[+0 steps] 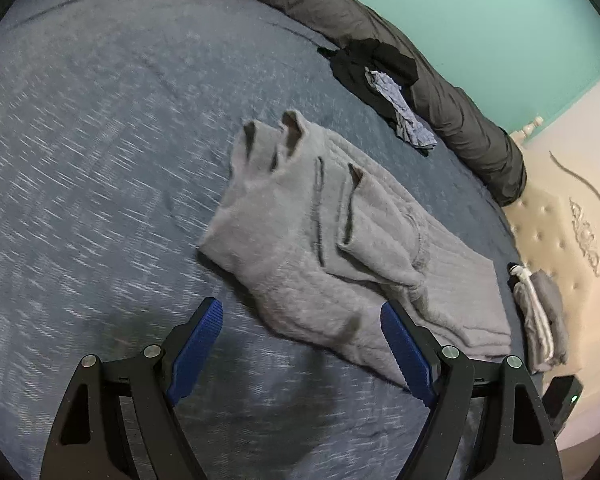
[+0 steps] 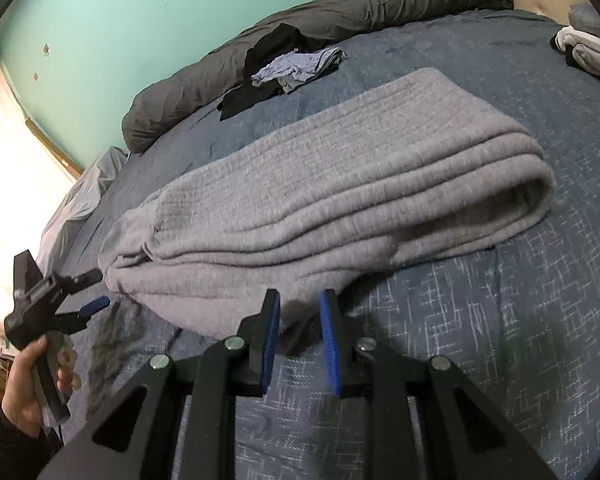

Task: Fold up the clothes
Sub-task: 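Grasp the folded sweatshirt end with the left tool and lift it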

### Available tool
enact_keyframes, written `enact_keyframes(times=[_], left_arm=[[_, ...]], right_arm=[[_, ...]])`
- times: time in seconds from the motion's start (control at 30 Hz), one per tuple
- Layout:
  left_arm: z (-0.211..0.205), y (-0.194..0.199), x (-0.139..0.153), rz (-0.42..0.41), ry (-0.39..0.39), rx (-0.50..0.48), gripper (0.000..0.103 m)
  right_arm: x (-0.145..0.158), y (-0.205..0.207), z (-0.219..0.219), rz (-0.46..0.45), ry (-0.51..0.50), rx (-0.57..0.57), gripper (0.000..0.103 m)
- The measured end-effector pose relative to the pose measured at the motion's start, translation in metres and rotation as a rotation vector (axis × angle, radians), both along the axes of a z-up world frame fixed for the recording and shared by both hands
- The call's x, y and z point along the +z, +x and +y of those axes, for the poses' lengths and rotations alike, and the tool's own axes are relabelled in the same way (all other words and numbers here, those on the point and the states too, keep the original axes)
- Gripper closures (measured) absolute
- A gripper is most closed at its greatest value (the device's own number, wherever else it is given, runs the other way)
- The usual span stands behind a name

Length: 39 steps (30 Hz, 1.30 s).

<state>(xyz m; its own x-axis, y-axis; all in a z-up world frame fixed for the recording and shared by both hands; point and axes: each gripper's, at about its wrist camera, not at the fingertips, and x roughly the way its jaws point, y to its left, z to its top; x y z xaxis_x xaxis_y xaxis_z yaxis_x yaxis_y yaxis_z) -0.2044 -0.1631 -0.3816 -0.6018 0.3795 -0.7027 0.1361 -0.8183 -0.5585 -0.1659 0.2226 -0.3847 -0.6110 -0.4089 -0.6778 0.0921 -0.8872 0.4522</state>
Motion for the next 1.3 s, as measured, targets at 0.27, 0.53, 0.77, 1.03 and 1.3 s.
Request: enact_keyframes(times=[0.27,0.53,0.77,1.03,1.3], left_arm=[[0.015,-0.014,-0.008,-0.010,0.067,0.091,0.015],[0.009,-0.015,-0.016,-0.003,0.050,0.228,0.014],[0.007,-0.025,-0.023,0.000,0.074,0.232,0.015],[0.007,-0.037,-0.028,0.012,0.111,0.237,0.028],[-0.002,-0.031,-0.026,0.037,0.179,0.249,0.069]], right_arm=[[0.003,-0.005,-0.002,0.042,-0.036,0.033,0.083],[-0.001,-0.012,0.008,0.041,-0.090,0.029,0.083],[-0.003,-0.017,0.010,0.036,-0.119,0.037,0.083],[-0.003,-0.020,0.015,0.036,-0.146,0.037,0.083],[0.000,-0.018,0.029,0.041,-0.155,0.006,0.083]])
